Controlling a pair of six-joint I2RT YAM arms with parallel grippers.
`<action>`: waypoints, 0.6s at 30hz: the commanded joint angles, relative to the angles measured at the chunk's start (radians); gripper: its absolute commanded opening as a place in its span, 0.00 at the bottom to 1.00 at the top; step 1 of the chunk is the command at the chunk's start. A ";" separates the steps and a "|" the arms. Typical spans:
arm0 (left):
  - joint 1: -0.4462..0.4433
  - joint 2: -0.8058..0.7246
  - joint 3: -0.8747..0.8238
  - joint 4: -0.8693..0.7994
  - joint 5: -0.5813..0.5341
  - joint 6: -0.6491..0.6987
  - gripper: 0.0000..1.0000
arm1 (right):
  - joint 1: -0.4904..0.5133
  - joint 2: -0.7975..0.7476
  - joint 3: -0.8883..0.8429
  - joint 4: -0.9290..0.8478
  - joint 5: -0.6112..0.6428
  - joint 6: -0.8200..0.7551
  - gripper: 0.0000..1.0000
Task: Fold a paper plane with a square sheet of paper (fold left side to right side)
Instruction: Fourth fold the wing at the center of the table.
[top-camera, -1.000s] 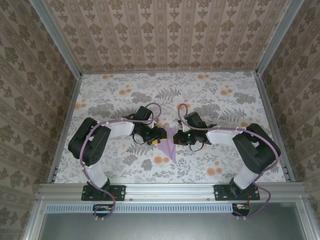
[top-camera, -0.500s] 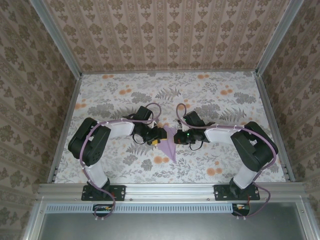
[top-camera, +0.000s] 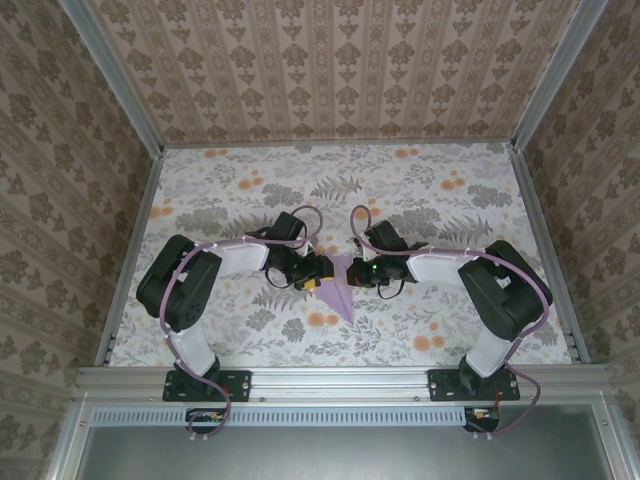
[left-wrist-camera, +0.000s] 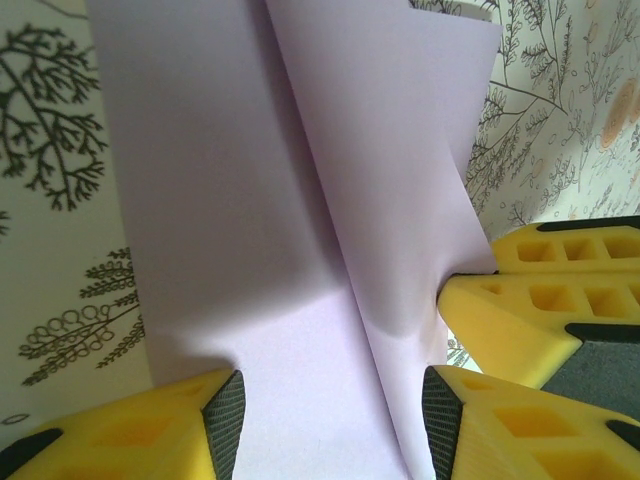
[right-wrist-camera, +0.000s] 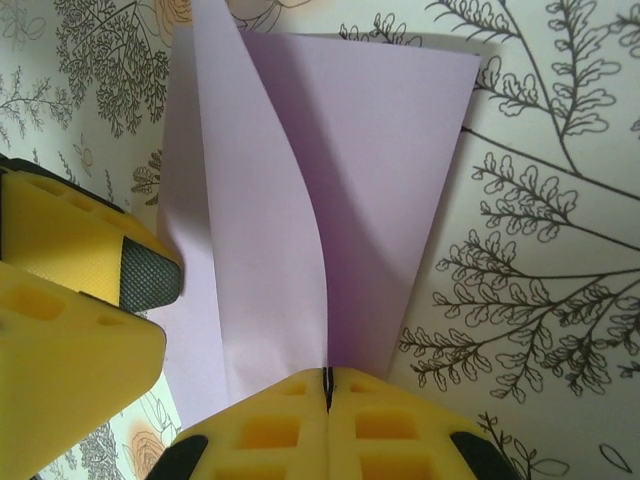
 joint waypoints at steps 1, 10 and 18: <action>-0.017 0.074 -0.021 -0.038 -0.066 0.031 0.54 | 0.004 0.024 0.031 -0.029 0.015 -0.027 0.03; -0.017 0.076 -0.018 -0.041 -0.064 0.033 0.54 | 0.013 0.045 0.032 -0.043 0.018 -0.031 0.03; -0.017 0.075 -0.017 -0.041 -0.066 0.031 0.54 | 0.032 0.028 0.007 -0.046 0.026 -0.021 0.04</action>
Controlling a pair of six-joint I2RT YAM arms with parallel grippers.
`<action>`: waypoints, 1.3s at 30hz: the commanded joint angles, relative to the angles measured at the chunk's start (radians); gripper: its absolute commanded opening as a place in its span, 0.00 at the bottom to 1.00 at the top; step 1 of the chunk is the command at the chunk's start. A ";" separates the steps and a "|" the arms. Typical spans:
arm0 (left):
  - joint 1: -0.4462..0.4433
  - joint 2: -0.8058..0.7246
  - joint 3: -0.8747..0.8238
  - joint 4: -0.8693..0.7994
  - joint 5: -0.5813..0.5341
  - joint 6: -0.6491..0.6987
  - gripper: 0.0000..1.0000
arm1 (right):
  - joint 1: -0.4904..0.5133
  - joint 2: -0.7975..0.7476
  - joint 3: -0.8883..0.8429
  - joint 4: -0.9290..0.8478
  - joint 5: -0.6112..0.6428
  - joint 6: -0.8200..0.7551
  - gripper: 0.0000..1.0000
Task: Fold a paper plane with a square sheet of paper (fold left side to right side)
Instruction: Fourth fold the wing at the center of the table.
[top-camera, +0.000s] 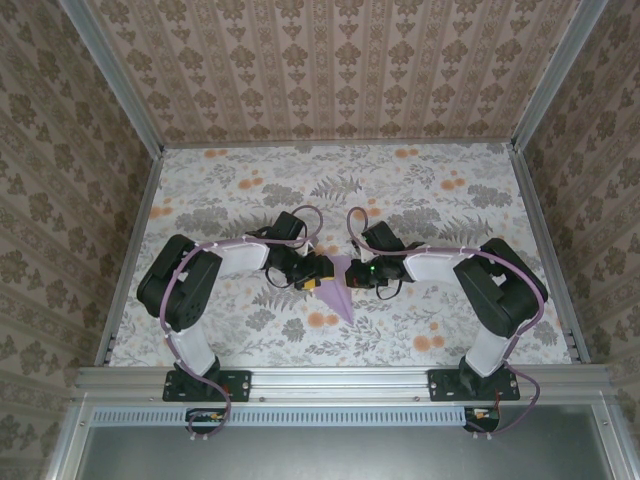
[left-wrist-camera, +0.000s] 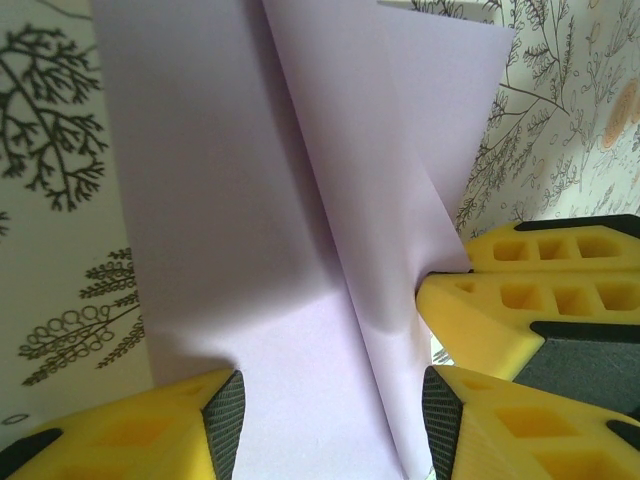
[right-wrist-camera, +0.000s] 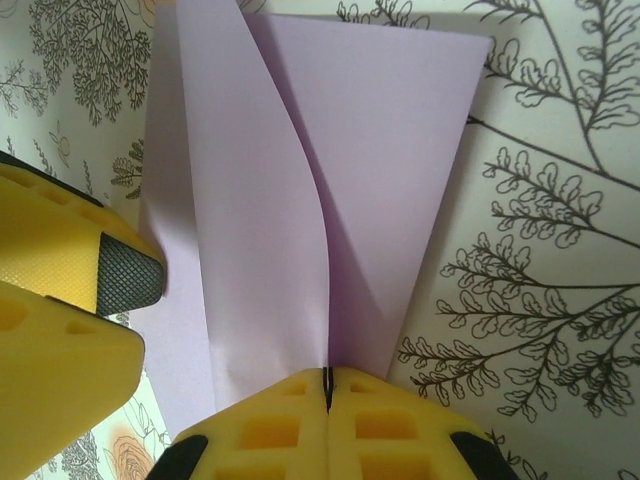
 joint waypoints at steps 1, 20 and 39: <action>-0.017 0.073 -0.023 -0.033 -0.065 0.031 0.54 | 0.017 0.003 -0.009 -0.032 0.017 0.000 0.04; 0.005 -0.095 0.041 -0.185 -0.129 0.103 0.61 | 0.024 0.037 -0.012 -0.075 0.062 -0.009 0.04; -0.040 0.095 0.177 -0.049 0.012 0.086 0.23 | 0.034 0.032 0.006 -0.109 0.073 -0.022 0.04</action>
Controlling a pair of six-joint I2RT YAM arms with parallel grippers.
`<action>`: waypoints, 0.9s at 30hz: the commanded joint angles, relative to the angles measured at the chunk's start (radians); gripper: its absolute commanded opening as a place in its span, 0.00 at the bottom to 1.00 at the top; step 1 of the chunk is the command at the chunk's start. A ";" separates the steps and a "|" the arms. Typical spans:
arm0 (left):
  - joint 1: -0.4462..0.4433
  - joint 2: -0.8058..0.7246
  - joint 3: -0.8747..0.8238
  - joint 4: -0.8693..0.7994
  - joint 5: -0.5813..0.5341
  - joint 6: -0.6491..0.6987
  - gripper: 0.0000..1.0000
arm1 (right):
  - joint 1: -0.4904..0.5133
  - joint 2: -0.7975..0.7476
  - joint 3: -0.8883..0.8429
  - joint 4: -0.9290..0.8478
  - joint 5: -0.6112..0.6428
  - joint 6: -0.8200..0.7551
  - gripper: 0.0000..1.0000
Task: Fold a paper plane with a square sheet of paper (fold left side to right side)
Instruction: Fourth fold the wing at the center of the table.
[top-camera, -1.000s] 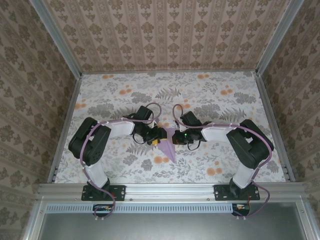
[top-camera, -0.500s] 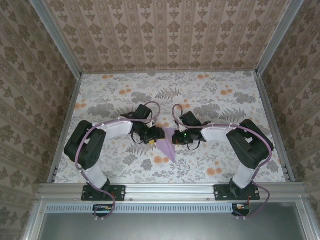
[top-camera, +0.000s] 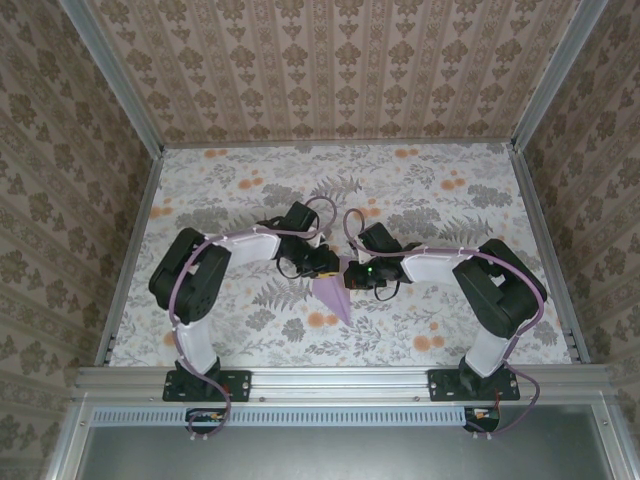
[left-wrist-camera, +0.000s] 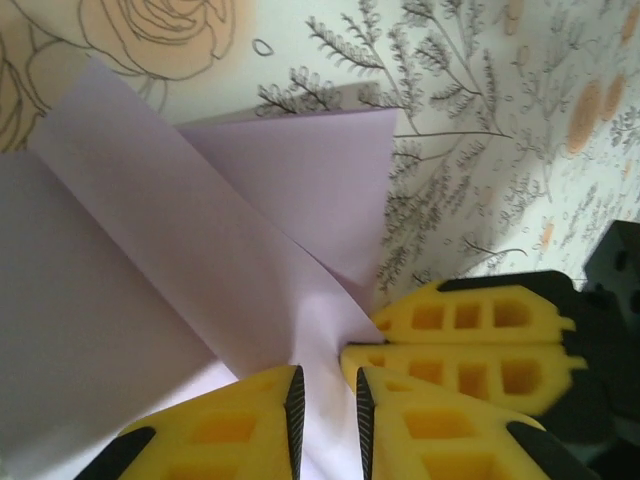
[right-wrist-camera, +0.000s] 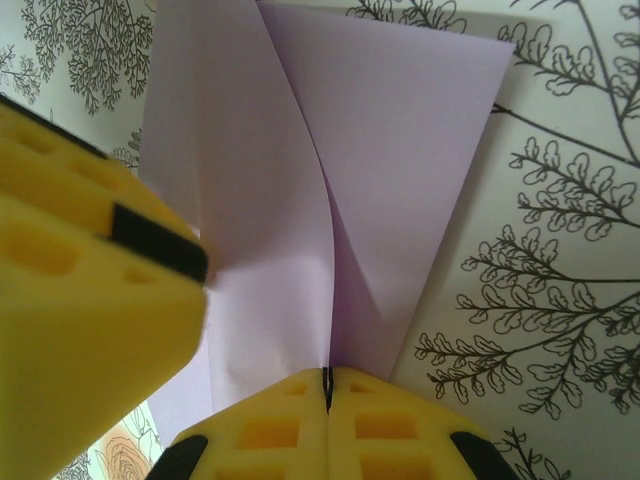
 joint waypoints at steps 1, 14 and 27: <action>-0.006 0.017 0.022 0.021 0.026 0.002 0.23 | 0.012 0.032 -0.004 -0.089 0.040 -0.019 0.04; -0.006 0.047 -0.011 -0.028 -0.021 0.021 0.22 | 0.013 0.040 0.007 -0.108 0.048 -0.029 0.04; -0.007 0.054 -0.079 -0.024 -0.054 0.008 0.21 | 0.008 -0.032 0.017 -0.098 0.047 -0.010 0.17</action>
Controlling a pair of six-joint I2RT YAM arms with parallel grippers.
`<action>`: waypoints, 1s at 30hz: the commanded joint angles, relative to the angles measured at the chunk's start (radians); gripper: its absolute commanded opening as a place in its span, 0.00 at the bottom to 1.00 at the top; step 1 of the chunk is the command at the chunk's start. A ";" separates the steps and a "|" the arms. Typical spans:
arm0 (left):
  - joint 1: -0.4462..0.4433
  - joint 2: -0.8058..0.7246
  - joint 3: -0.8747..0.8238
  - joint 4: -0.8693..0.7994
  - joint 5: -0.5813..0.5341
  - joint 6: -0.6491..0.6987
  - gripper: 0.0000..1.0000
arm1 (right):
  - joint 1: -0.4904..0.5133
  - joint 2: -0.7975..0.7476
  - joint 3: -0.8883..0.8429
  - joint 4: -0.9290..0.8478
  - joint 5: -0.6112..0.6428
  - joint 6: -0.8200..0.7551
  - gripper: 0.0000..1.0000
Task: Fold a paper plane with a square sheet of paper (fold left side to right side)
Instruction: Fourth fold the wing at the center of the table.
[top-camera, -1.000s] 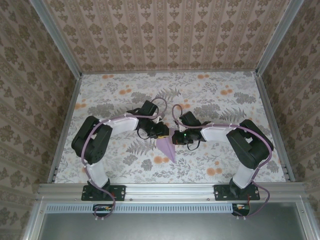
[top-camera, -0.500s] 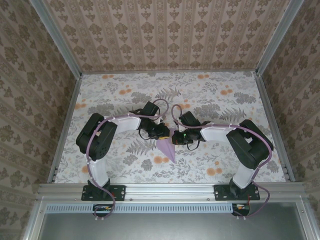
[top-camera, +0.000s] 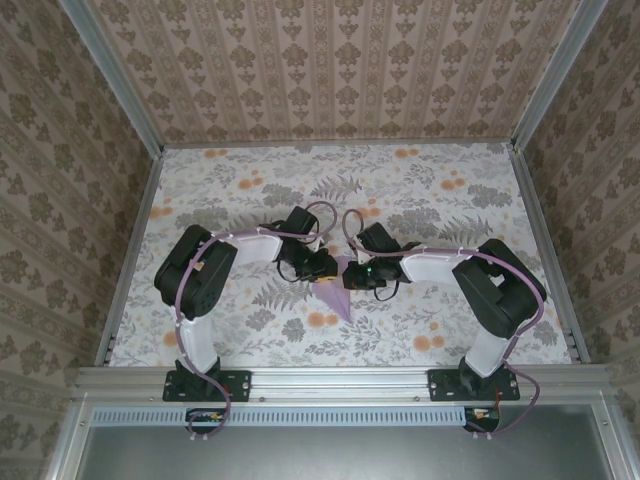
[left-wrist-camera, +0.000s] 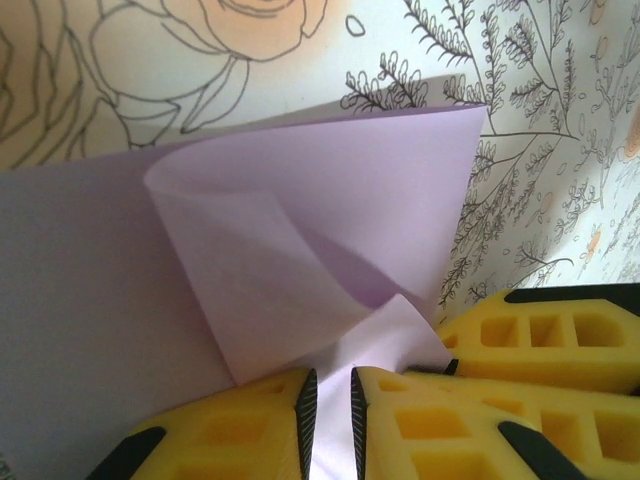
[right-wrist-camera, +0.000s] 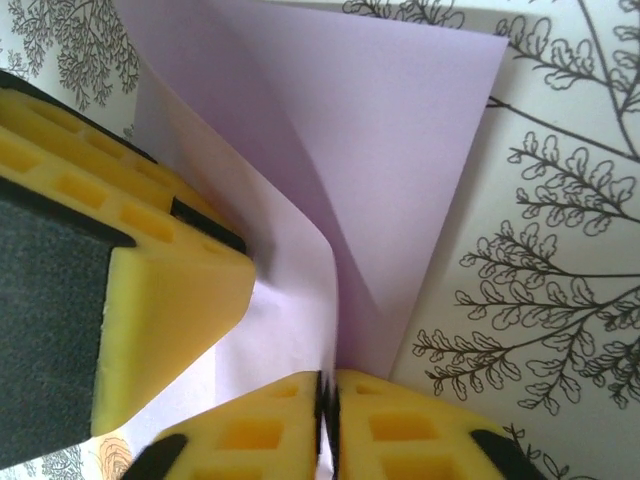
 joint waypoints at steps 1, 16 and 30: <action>-0.009 0.020 -0.059 -0.050 -0.043 0.005 0.21 | 0.002 -0.045 0.010 -0.079 0.037 -0.007 0.19; -0.013 0.018 -0.072 -0.045 -0.049 0.004 0.21 | 0.042 -0.269 -0.113 -0.009 -0.156 0.157 0.21; -0.013 0.012 -0.070 -0.054 -0.052 0.006 0.21 | 0.120 -0.144 -0.143 0.037 -0.164 0.197 0.23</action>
